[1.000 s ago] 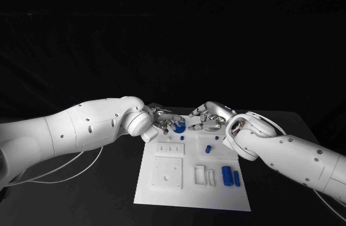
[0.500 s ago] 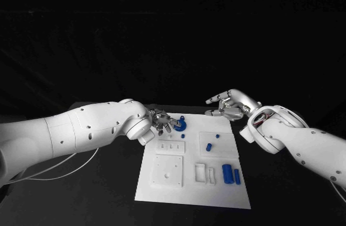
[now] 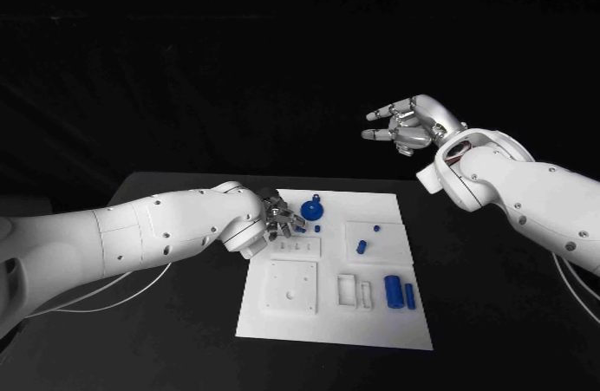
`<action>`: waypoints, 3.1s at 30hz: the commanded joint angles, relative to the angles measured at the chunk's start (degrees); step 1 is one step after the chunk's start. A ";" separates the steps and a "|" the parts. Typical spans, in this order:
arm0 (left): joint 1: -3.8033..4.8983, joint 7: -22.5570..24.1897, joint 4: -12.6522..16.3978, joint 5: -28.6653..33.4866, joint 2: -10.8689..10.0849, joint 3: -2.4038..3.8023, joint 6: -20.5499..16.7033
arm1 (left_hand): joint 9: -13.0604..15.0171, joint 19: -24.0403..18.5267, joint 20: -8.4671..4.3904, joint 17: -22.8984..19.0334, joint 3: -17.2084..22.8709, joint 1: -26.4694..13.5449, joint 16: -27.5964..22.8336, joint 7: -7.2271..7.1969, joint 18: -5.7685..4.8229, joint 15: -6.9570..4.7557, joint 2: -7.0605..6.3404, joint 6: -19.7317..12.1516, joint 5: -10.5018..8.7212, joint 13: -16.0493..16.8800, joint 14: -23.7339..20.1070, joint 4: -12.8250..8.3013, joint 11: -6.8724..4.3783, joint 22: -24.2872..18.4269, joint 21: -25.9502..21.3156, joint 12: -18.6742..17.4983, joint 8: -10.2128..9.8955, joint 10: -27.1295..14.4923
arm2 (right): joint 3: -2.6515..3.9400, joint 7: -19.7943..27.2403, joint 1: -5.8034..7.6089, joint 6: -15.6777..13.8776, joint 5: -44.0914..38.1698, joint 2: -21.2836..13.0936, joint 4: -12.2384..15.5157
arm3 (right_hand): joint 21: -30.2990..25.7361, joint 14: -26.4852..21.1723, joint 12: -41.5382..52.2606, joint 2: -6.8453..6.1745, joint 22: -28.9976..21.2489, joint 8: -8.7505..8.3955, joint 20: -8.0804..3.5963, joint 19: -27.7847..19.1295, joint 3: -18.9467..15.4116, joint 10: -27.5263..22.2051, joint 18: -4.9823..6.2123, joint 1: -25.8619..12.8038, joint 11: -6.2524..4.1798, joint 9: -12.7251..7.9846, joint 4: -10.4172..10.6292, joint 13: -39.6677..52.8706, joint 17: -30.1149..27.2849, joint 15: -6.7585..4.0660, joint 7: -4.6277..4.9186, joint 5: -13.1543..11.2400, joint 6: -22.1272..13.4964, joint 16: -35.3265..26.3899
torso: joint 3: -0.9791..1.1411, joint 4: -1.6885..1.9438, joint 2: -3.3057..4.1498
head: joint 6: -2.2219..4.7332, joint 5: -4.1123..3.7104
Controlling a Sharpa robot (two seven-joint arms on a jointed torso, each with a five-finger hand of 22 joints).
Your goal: Assemble the parts on the task board
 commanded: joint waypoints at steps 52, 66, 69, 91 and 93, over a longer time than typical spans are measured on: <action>-3.62 -3.80 0.96 -8.73 0.30 -0.05 -0.67 | 24.86 3.85 0.61 1.03 4.86 -0.57 1.96 -3.27 -0.30 0.35 0.05 4.34 1.81 0.21 0.44 -4.63 -0.46 13.06 -10.15 1.35 -0.13 2.79 | 0.02 -1.92 1.63 1.16 -0.49 3.88 -8.35 | -0.68 -0.23 0.30 0.17 5.93 -0.32 0.19 2.03 -0.16 -0.32 0.80 -0.53 0.01 -0.04 0.52 -0.14 -0.28 0.01 0.03 -0.48 0.31 -0.21 | 0.04 0.35 -0.29 | -2.63 0.06; -3.70 -3.92 1.09 -12.52 0.30 -0.05 0.69 | 24.93 4.35 0.57 0.99 4.93 -0.58 2.02 -3.30 -0.44 0.34 -0.11 4.48 2.07 0.24 0.44 -4.74 -0.47 14.65 -11.56 1.39 -0.16 2.79 | 0.01 -1.90 1.63 1.46 -0.53 4.02 -8.57 | -0.68 -0.23 0.30 0.17 5.93 -0.32 0.19 2.03 -0.16 -0.32 0.80 -0.53 0.01 -0.04 0.52 -0.14 -0.28 0.01 0.03 -0.48 0.31 -0.21 | 0.07 0.40 -0.28 | -2.76 0.00; -3.71 -3.95 1.07 -13.11 0.32 -0.05 0.84 | 24.93 4.35 0.57 0.99 4.93 -0.58 2.02 -3.30 -0.44 0.34 -0.11 4.48 2.07 0.24 0.44 -4.74 -0.47 14.65 -11.56 1.39 -0.16 2.79 | 0.01 -1.90 1.63 1.53 -0.53 4.05 -8.62 | -0.68 -0.23 0.30 0.17 5.93 -0.32 0.19 2.03 -0.16 -0.32 0.80 -0.53 0.01 -0.04 0.52 -0.14 -0.28 0.01 0.03 -0.48 0.31 -0.21 | 0.09 0.45 -0.28 | -2.75 -0.07; -3.79 -4.51 1.02 -12.82 0.66 -0.04 2.01 | 25.08 4.90 0.54 1.20 5.08 -0.67 2.21 -3.31 -0.57 0.37 -0.08 4.51 2.39 0.27 0.46 -4.96 -0.48 16.06 -12.78 1.49 -0.12 2.79 | 0.01 -1.91 1.61 2.11 -0.61 4.51 -9.12 | -1.00 -0.29 0.33 0.39 5.90 -0.33 0.19 2.06 -0.37 -0.41 0.82 -0.40 0.01 -0.04 0.32 -0.24 -0.40 0.02 0.04 -0.64 0.41 -0.23 | 0.10 0.49 -0.26 | -2.94 -0.14; -3.79 -4.65 0.93 -12.49 0.76 -0.03 1.91 | 25.19 5.06 0.53 1.18 5.11 -0.75 2.24 -3.32 -0.52 0.32 -0.10 4.54 2.71 0.29 0.46 -5.01 -0.49 16.39 -13.04 1.56 -0.04 2.80 | 0.01 -1.92 1.60 2.17 -0.61 4.55 -9.19 | -1.00 -0.29 0.33 0.39 5.90 -0.33 0.19 2.06 -0.37 -0.41 0.82 -0.40 0.01 -0.04 0.32 -0.24 -0.40 0.02 0.04 -0.64 0.41 -0.23 | 0.10 0.52 -0.26 | -2.99 -0.17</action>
